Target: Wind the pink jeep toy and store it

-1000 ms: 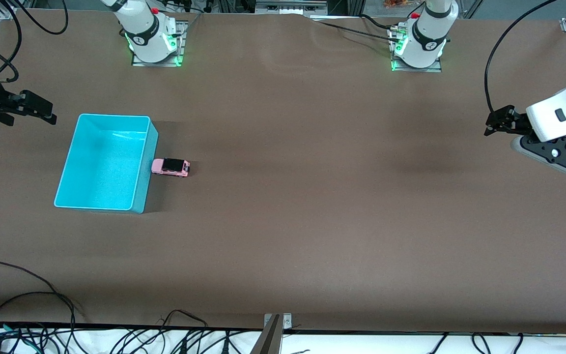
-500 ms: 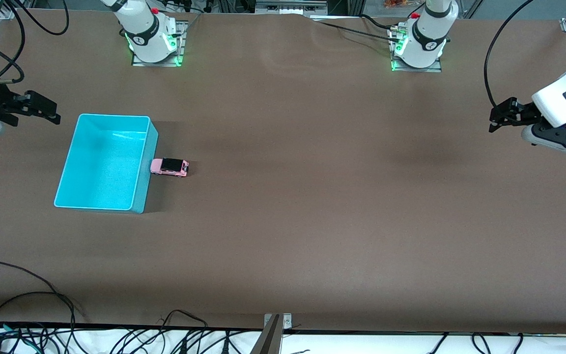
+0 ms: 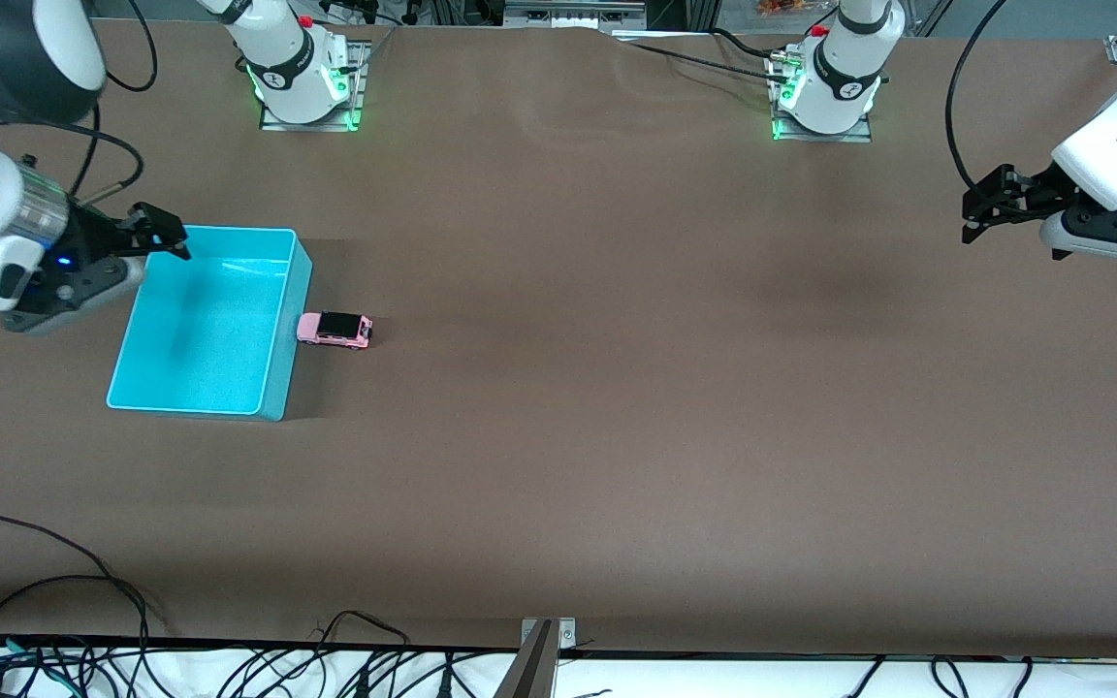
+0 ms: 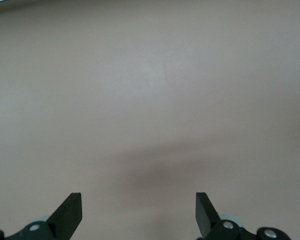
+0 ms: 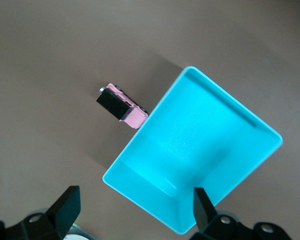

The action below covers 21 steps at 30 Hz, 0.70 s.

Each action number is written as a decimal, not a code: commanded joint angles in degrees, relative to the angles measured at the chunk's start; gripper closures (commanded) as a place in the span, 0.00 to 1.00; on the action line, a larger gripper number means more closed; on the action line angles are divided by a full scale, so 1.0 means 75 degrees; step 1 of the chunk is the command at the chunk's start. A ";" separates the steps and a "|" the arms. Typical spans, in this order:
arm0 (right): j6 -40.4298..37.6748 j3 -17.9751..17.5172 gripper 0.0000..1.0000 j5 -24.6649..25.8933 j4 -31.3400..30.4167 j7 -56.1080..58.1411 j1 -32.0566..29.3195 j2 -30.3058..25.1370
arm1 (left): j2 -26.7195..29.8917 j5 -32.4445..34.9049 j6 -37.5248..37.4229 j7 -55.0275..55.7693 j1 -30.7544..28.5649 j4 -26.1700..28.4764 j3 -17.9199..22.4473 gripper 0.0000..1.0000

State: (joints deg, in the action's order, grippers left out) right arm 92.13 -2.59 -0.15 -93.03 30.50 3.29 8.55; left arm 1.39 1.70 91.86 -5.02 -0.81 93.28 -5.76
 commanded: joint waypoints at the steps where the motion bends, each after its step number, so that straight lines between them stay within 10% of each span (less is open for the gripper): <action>1: 0.0196 0.0041 0.00 -0.0120 0.0064 0.1567 0.0323 0.0441 | 0.0236 0.0008 0.0034 0.0691 0.0237 0.0208 0.0134 0.00; 21: 0.2246 -0.0064 0.00 -0.0190 -0.1387 0.4476 0.0710 0.1485 | 0.0049 -0.0004 -0.0318 0.0739 0.0624 -0.0085 0.0568 0.00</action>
State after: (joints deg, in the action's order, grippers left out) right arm 103.98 -2.90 -0.23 -97.15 59.53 8.75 21.24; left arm 1.72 1.70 91.15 -0.15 3.60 93.29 -1.99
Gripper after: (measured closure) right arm 0.000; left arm 0.000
